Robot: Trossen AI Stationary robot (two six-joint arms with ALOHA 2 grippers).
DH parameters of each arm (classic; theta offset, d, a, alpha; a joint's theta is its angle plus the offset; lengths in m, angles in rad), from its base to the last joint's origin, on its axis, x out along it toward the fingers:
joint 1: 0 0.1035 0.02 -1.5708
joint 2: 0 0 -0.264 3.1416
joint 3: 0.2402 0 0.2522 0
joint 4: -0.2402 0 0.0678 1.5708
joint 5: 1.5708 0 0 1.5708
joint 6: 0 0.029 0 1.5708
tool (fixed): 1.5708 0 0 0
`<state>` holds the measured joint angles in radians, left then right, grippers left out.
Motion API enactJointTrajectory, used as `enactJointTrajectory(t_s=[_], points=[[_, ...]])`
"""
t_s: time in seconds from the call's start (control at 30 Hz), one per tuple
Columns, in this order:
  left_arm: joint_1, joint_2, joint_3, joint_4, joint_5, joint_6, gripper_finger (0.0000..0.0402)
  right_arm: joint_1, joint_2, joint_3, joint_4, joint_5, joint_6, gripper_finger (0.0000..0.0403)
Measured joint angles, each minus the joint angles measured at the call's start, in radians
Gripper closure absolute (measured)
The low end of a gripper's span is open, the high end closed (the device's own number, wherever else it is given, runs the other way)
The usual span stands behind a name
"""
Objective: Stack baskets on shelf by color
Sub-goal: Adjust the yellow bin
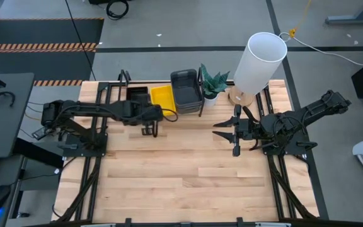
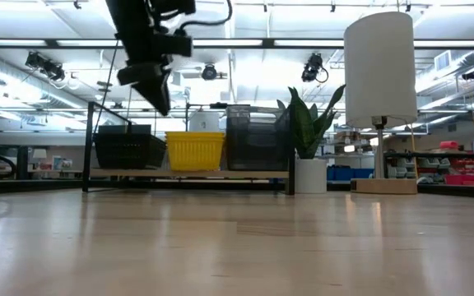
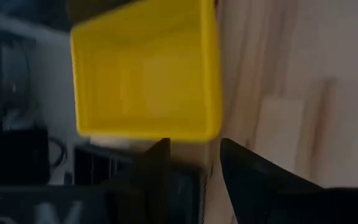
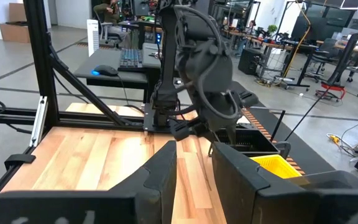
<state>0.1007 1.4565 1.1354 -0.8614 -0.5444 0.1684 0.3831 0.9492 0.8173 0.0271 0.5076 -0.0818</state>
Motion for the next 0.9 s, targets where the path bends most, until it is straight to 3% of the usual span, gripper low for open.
enactJointTrajectory(t_s=[0.17, 0.3, 0.57, 0.9], points=[[-0.015, 0.019, -0.001, 0.091, 0.109, -0.001, 0.0259, 0.0, 0.0, 0.0, 0.0, 0.0, 0.0, 0.0295], [-0.012, 0.045, -0.023, 0.155, 0.122, 0.0, 0.026, 0.0, 0.0, 0.0, 0.0, 0.0, 0.0, 0.0295], [-0.008, 0.112, -0.079, 0.213, -0.015, 0.01, 0.0261, 0.0, 0.0, 0.0, -0.005, 0.0, 0.0, 0.0295], [-0.014, 0.107, -0.083, 0.235, -0.121, 0.057, 0.0283, -0.001, 0.0, 0.0, -0.006, 0.0, 0.0, 0.0295]])
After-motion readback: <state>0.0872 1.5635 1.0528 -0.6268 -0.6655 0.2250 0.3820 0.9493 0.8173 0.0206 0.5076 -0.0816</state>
